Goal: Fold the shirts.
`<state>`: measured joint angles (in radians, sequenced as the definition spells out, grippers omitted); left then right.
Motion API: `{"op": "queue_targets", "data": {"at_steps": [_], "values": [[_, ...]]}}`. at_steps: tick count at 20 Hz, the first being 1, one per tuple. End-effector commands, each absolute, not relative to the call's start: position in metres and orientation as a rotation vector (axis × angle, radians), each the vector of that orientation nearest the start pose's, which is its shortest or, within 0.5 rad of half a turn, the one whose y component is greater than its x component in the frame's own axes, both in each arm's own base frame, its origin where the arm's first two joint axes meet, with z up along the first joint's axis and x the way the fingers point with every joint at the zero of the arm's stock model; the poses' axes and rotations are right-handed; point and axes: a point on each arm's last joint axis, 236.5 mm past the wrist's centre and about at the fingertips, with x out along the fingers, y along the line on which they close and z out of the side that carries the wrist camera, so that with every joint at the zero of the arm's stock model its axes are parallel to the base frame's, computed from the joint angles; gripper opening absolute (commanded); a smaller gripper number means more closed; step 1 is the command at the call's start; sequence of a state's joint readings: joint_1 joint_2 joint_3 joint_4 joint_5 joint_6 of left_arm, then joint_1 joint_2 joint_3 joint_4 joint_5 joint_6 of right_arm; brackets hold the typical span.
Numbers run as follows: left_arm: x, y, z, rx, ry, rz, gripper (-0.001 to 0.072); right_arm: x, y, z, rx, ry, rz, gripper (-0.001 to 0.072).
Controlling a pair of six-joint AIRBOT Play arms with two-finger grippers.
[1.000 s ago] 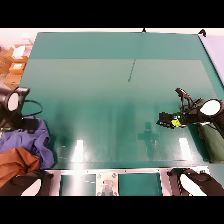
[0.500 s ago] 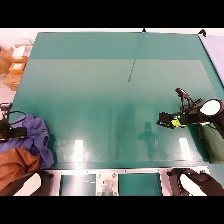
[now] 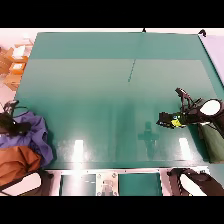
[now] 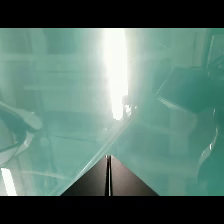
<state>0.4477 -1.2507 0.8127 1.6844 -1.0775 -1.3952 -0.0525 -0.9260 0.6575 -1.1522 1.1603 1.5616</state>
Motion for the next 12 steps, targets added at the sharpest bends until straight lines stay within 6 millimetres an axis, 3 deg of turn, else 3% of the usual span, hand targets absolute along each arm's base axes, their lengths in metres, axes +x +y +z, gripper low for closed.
{"op": "queue_targets", "data": {"at_steps": [1,4,6,8,9,12], "values": [[0.297,0.136,-0.021,-0.131,1.398,0.200,0.0026,0.253,0.075,-0.032,0.440,1.393,0.161,0.0014],[0.329,0.086,0.049,-0.164,1.243,0.054,0.0025,0.254,0.075,-0.032,0.440,1.391,0.161,0.0014],[0.342,0.034,0.088,-0.150,1.163,-0.089,0.0025,0.254,0.075,-0.032,0.440,1.392,0.160,0.0014],[0.347,-0.037,0.114,-0.176,1.109,-0.273,0.0025,0.254,0.075,-0.032,0.440,1.392,0.161,0.0014],[0.345,-0.079,0.122,-0.197,1.098,-0.381,0.0025,0.254,0.075,-0.032,0.440,1.392,0.161,0.0014],[0.343,-0.178,0.139,-0.181,1.004,-0.577,0.0025,0.254,0.075,-0.032,0.440,1.392,0.161,0.0014]]}}
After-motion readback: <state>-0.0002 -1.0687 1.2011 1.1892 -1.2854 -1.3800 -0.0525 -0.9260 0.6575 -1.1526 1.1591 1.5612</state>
